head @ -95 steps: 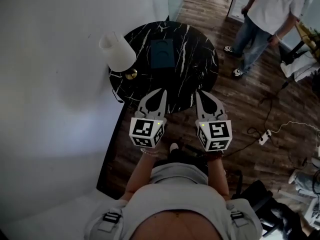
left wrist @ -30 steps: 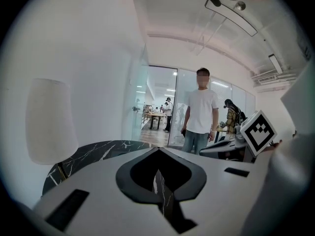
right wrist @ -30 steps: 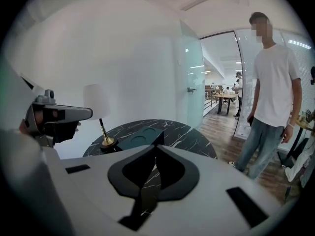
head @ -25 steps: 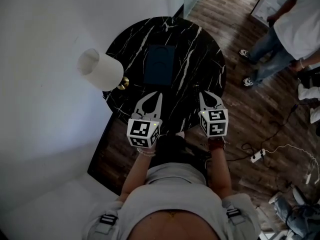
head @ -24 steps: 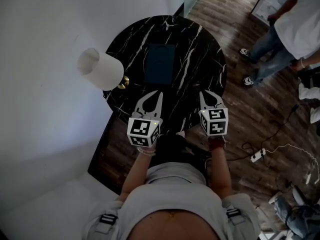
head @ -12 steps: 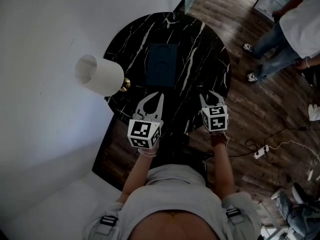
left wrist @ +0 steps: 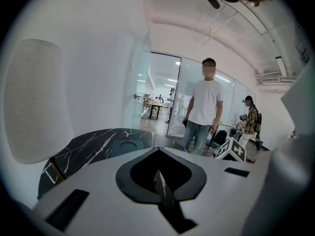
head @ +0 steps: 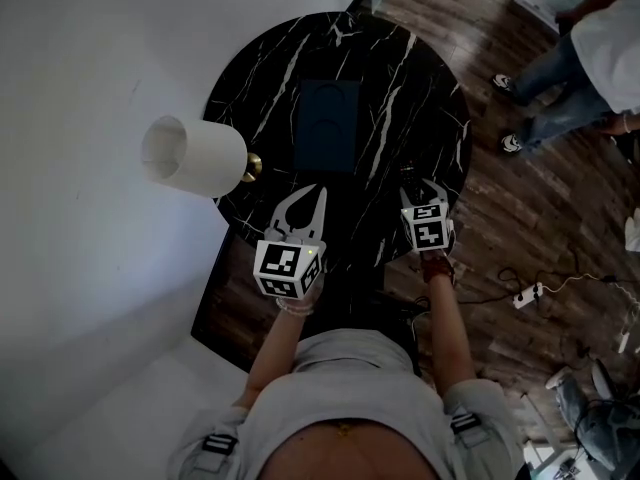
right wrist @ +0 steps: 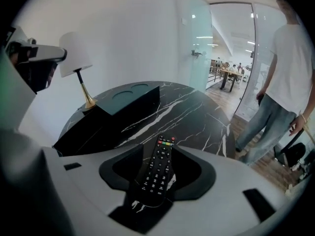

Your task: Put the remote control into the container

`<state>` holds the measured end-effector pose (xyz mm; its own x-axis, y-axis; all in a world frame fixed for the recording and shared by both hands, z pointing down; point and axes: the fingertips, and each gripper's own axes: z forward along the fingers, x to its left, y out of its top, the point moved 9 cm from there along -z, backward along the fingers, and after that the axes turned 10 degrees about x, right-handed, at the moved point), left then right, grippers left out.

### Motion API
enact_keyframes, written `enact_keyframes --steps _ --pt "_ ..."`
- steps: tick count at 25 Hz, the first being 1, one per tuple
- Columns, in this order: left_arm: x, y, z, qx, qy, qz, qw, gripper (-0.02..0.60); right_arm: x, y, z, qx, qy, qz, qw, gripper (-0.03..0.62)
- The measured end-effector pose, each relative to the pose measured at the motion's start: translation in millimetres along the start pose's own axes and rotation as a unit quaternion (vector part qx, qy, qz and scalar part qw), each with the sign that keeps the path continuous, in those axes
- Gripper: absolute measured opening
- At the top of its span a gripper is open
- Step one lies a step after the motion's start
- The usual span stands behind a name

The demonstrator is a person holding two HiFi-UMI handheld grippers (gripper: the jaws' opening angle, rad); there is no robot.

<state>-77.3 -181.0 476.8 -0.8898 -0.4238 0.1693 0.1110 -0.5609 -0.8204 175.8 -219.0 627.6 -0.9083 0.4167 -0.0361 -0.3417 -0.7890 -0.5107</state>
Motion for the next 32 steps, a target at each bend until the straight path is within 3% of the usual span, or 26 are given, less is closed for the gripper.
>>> enact_keyframes --steps 6,12,19,32 --pt "4 -3 1 0.006 0.003 -0.004 1.0 0.008 -2 -8 27 0.046 -0.008 0.021 0.999 0.221" --pt "14 -7 -6 0.007 0.016 -0.012 0.9998 0.008 0 -15 49 0.095 -0.022 0.018 0.995 0.235" --pt "22 -9 -13 0.001 0.023 -0.022 0.9995 0.008 1 -18 50 0.092 -0.017 0.045 0.995 0.235" --pt "23 -12 -27 -0.006 0.018 -0.02 0.9996 0.008 6 -20 43 0.081 -0.022 0.03 0.996 0.222"
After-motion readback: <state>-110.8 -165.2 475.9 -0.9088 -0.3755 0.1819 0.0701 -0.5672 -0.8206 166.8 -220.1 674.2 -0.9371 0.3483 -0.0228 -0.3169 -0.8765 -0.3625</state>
